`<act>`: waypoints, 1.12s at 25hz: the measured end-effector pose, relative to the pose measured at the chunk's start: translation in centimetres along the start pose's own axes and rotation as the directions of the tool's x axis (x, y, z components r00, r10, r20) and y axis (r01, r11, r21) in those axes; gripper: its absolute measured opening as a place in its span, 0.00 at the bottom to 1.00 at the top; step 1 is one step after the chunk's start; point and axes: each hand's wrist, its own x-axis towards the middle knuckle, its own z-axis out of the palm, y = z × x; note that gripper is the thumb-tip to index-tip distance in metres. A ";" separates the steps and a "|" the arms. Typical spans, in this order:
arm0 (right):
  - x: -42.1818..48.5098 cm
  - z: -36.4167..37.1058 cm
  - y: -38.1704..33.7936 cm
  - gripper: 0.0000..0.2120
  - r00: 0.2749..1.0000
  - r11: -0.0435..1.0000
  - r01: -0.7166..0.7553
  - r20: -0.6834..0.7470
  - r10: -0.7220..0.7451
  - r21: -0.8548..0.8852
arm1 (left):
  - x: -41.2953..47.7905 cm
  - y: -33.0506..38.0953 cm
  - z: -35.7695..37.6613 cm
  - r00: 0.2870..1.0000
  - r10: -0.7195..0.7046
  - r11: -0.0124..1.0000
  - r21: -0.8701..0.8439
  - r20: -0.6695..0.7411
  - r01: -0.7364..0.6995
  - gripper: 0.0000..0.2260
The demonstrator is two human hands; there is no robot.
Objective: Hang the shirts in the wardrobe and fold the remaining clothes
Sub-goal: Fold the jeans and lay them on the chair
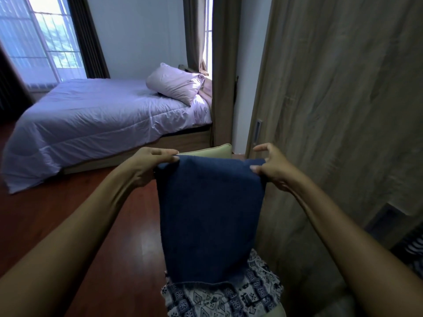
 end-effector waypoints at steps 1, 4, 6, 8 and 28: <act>0.4 -0.1 0.2 0.21 0.998 0.998 -0.038 -0.054 0.041 0.044 | 0.1 0.2 -0.2 1.000 -0.002 0.993 0.118 0.029 -0.001 0.06; 0.6 -0.2 -0.3 0.11 0.997 0.997 -0.070 -0.042 0.071 0.026 | 0.3 0.6 -0.5 0.996 0.003 0.945 0.326 0.094 -0.034 0.13; 0.3 -0.7 -0.8 0.08 0.994 0.998 -0.060 0.093 0.060 -0.001 | 0.5 0.9 -0.4 0.988 0.068 0.895 0.429 0.142 -0.123 0.15; 0.1 -1.7 -0.8 0.07 0.976 0.997 -0.042 0.212 0.054 -0.059 | 0.9 1.0 -0.2 0.977 0.114 0.783 0.589 0.182 -0.202 0.17; -1.7 1.4 2.7 0.24 0.975 0.919 0.170 -0.075 -0.209 -0.357 | 1.9 -2.2 0.2 0.940 0.184 0.786 0.530 0.289 -0.317 0.18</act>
